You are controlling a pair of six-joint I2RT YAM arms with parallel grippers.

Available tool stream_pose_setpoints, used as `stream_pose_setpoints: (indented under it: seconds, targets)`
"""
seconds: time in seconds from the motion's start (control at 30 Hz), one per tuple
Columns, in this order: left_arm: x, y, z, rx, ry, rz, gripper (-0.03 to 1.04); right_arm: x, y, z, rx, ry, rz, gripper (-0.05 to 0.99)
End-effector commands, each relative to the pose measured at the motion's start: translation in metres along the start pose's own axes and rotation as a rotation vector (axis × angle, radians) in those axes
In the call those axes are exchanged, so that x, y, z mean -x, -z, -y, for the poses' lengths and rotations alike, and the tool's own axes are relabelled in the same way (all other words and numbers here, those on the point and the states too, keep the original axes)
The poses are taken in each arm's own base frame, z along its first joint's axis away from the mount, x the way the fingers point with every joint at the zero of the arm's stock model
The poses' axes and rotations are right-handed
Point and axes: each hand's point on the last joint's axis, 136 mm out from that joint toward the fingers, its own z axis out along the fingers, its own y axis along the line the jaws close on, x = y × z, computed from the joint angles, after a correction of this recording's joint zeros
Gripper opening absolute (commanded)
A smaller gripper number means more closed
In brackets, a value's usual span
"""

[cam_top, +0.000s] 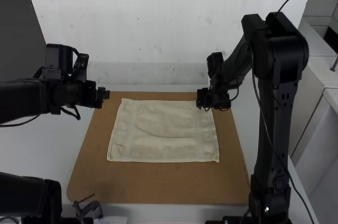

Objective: Fold the towel.

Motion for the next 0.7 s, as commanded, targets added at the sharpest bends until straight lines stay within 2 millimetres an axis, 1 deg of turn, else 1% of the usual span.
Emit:
stream_pose_setpoints:
  seconds: [0.0, 0.07, 0.13, 0.17, 0.2, 0.23, 0.37, 0.47, 0.57, 0.67]
  targets:
    - [0.005, -0.002, -0.002, -0.003, 0.006, 0.014, 0.98, -0.007, -0.012, -0.011, -0.022, 0.021, -0.026, 0.86]
    - [0.003, -0.003, -0.001, -0.005, 0.005, 0.008, 0.98, -0.011, -0.015, -0.010, -0.044, 0.030, -0.044, 0.68]
    - [0.001, -0.006, -0.002, -0.006, 0.006, -0.001, 0.98, -0.014, -0.017, -0.009, -0.055, 0.036, -0.061, 0.42]
    - [0.001, -0.008, -0.002, -0.006, 0.007, -0.004, 0.98, -0.016, -0.018, -0.008, -0.064, 0.035, -0.068, 0.25]
    - [0.001, -0.011, -0.001, -0.008, 0.005, -0.002, 0.97, -0.016, -0.018, -0.007, -0.070, 0.032, -0.067, 0.11]
    - [-0.001, -0.015, 0.000, -0.010, 0.004, -0.013, 0.97, -0.016, -0.019, -0.006, -0.074, 0.027, -0.068, 0.01]
    - [-0.001, -0.037, 0.000, -0.016, 0.005, -0.062, 0.97, -0.022, -0.021, -0.001, -0.083, 0.019, -0.095, 0.02]
    - [0.005, -0.055, 0.000, -0.006, 0.008, -0.096, 0.97, -0.022, -0.022, 0.002, -0.088, 0.013, -0.096, 0.02]
    - [0.001, -0.077, 0.008, 0.017, -0.018, -0.145, 0.96, -0.025, -0.023, 0.002, -0.089, 0.014, -0.103, 0.02]
    - [0.003, -0.100, 0.012, 0.026, -0.027, -0.178, 0.95, -0.027, -0.023, 0.002, -0.089, 0.016, -0.108, 0.02]
